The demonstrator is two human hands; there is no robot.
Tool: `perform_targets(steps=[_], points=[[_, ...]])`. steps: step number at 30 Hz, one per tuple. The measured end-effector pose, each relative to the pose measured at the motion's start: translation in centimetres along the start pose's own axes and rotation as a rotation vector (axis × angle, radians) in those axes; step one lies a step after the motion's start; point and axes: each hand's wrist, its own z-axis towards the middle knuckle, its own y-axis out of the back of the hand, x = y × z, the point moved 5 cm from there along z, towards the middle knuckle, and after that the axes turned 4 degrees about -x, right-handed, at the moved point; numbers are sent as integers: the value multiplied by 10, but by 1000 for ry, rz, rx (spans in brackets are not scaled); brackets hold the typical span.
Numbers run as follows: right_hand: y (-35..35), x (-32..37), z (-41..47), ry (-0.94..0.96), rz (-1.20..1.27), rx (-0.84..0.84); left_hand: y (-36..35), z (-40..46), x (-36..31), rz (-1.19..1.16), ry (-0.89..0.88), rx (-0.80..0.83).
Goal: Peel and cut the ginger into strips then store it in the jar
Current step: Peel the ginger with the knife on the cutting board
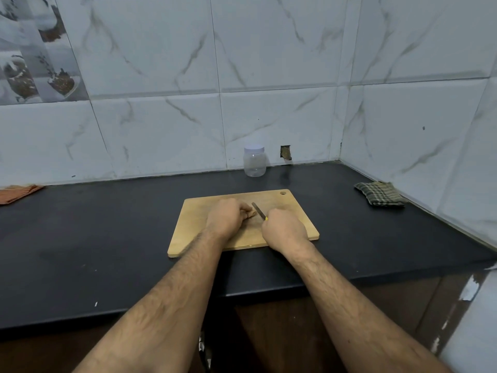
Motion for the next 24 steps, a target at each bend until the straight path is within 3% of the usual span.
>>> perform_targets(steps=[24], points=[[4, 10, 11, 15, -8, 111, -5, 2, 4, -123, -5, -21]])
